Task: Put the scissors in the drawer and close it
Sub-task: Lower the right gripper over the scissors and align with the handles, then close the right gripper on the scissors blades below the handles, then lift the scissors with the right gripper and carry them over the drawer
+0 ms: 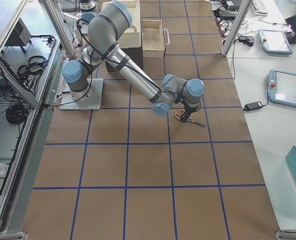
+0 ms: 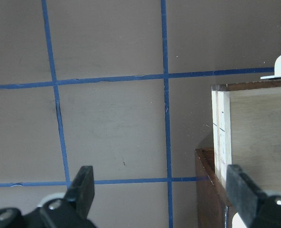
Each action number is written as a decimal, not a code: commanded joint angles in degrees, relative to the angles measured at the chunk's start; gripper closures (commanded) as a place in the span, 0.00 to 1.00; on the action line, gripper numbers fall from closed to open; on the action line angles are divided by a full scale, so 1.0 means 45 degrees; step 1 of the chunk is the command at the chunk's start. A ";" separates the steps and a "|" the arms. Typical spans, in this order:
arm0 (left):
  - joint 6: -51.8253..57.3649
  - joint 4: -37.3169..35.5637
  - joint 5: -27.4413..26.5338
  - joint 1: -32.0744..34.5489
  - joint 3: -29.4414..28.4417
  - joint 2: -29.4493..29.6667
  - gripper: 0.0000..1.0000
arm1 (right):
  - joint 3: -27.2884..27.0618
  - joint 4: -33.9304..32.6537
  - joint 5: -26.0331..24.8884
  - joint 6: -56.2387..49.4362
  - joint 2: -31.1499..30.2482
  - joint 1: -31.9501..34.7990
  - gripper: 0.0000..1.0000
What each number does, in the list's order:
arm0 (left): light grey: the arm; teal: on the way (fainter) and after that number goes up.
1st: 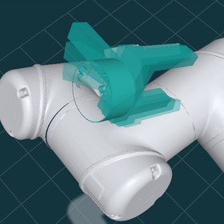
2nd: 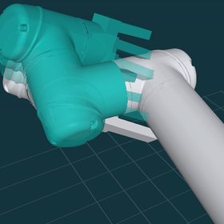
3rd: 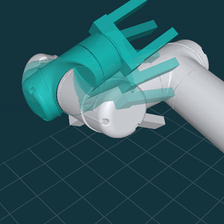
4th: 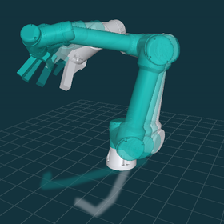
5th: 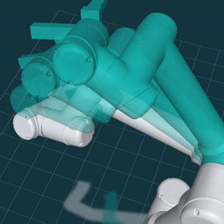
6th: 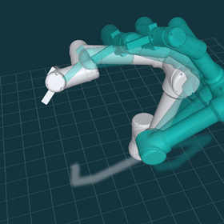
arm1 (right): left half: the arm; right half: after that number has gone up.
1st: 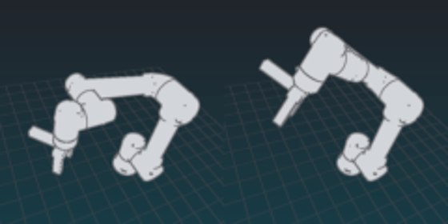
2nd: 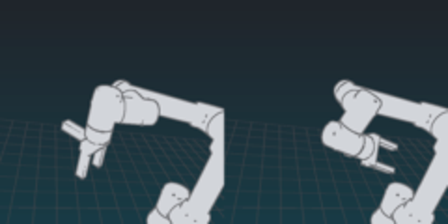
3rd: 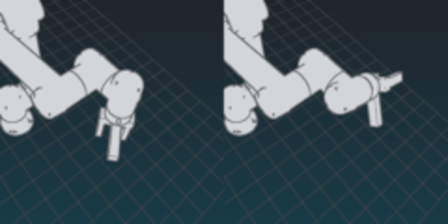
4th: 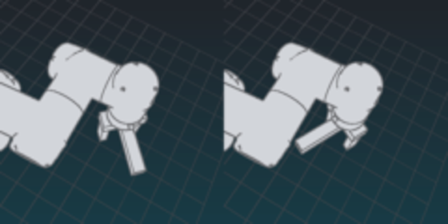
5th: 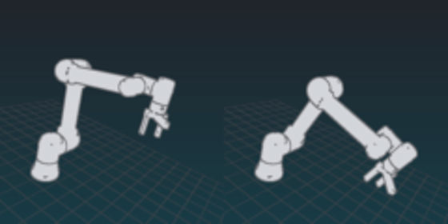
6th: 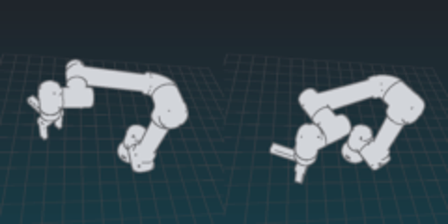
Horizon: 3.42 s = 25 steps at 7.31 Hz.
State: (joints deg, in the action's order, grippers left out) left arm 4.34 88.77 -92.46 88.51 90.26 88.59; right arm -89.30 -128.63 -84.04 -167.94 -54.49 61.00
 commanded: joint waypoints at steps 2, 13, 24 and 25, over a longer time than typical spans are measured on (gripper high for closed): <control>-0.0008 0.0000 -0.0019 0.0000 0.0000 0.0000 0.00 | 0.0058 -0.0164 -0.0112 -0.0319 0.0388 0.0000 0.09; -0.0008 0.0020 0.0000 0.0019 0.0020 0.0000 0.00 | -0.0019 -0.1063 -0.0211 -0.0063 0.0507 -0.0020 0.75; -0.0008 0.0000 0.0000 0.0019 0.0020 0.0039 0.00 | 0.0195 0.6016 -0.1575 1.5366 -0.5073 0.2917 1.00; -0.0008 0.0000 0.0000 0.0019 0.0020 0.0039 0.00 | 0.0214 0.6084 -0.1597 1.6391 -0.5408 0.3974 1.00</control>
State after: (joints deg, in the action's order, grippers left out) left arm 4.30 88.77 -92.45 88.60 90.35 88.74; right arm -88.46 -103.74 -90.56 -102.55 -76.20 72.70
